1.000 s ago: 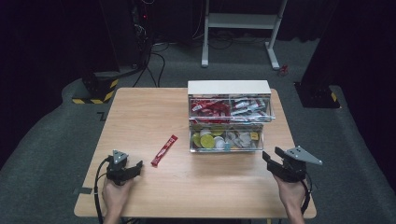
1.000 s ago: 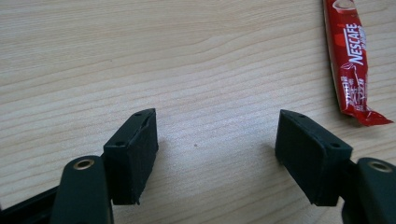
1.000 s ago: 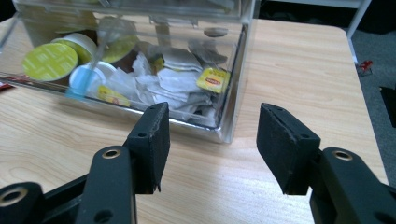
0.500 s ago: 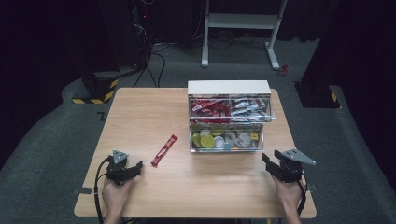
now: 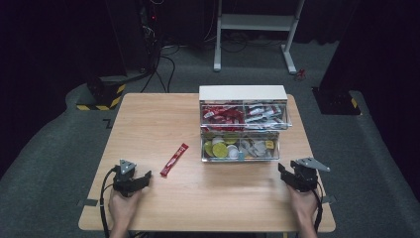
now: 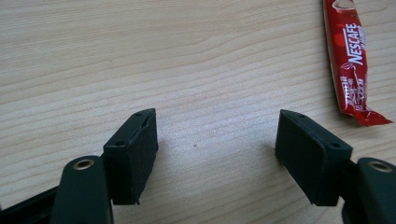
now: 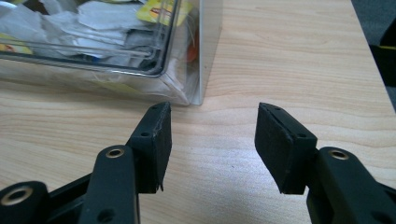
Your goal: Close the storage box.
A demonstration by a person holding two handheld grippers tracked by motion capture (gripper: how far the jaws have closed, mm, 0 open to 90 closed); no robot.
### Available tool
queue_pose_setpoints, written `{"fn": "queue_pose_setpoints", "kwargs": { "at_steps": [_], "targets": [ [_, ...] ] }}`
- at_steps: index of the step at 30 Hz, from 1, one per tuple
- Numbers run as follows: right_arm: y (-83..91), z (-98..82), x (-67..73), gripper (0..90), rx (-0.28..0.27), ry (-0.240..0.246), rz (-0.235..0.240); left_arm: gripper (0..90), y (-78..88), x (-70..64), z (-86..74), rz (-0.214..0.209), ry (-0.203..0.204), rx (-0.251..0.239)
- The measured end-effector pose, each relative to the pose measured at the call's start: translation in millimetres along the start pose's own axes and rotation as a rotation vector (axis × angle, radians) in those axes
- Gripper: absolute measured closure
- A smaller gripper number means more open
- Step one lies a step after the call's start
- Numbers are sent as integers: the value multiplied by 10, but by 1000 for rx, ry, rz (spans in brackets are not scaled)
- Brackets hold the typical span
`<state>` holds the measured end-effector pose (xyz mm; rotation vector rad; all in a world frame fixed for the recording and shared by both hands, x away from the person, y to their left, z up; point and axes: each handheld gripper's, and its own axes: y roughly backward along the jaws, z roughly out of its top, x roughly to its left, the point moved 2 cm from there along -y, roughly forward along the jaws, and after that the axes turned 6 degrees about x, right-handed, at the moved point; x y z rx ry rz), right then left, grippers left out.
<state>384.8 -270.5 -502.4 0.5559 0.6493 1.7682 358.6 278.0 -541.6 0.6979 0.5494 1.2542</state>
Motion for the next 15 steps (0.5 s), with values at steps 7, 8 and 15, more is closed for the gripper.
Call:
{"fn": "queue_pose_setpoints", "kwargs": {
  "at_steps": [7, 8, 15],
  "targets": [
    [-98, -31, -26, 452, 33, -15, 2, 302, 0, 0, 0, 0, 0, 0],
    [-109, -36, -26, 451, 36, -23, 0, 302, 0, 0, 0, 0, 0, 0],
    [-194, -51, -18, 426, 77, -33, 10, 300, 0, -1, 0, -1, -1, 1]
  ]
}}
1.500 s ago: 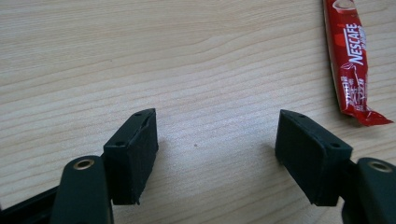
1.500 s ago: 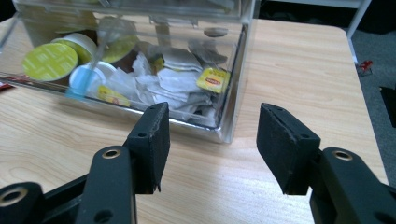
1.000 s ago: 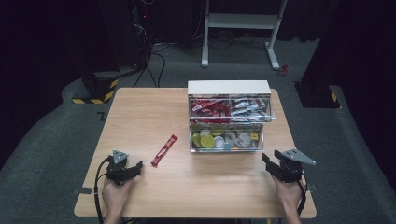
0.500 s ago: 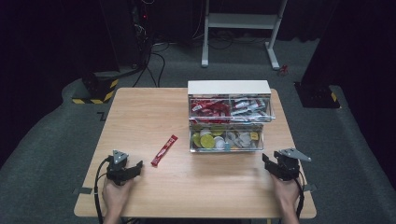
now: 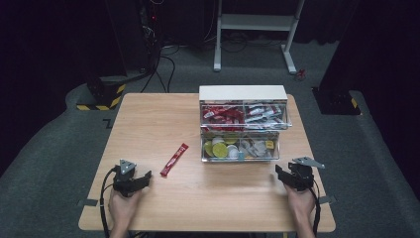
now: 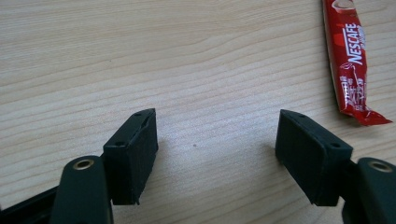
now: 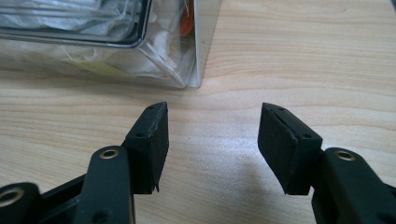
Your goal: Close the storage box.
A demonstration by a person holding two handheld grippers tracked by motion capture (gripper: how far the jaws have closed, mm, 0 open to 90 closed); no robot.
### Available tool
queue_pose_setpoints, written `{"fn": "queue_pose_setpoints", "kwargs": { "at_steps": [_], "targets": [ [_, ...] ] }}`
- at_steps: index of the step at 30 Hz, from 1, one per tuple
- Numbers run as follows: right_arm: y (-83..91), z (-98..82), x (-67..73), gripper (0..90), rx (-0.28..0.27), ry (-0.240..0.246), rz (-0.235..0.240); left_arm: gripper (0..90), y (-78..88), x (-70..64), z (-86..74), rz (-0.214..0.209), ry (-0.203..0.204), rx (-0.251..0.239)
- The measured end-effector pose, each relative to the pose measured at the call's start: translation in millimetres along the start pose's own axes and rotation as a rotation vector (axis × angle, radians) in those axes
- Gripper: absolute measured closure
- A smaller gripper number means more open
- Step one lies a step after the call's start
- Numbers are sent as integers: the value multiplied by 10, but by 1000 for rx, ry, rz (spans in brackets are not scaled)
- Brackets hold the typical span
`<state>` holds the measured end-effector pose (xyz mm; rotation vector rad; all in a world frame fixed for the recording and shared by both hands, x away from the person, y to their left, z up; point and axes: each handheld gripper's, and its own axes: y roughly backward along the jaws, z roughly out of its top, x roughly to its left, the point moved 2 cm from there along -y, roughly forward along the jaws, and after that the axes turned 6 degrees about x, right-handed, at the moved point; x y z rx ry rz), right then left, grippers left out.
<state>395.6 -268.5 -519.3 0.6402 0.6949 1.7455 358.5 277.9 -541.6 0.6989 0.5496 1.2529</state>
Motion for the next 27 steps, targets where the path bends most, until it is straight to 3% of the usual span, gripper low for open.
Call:
{"fn": "queue_pose_setpoints", "kwargs": {
  "at_steps": [8, 12, 27],
  "targets": [
    [-91, -40, 7, 402, 31, 1, -26, 298, -1, -1, 1, 0, 0, 0],
    [-144, -88, 1, 376, 35, 47, -78, 296, -1, -3, 1, 0, -2, 1],
    [-141, -97, 9, 347, 38, 43, -84, 291, -1, -4, -1, 0, -2, 1]
  ]
}}
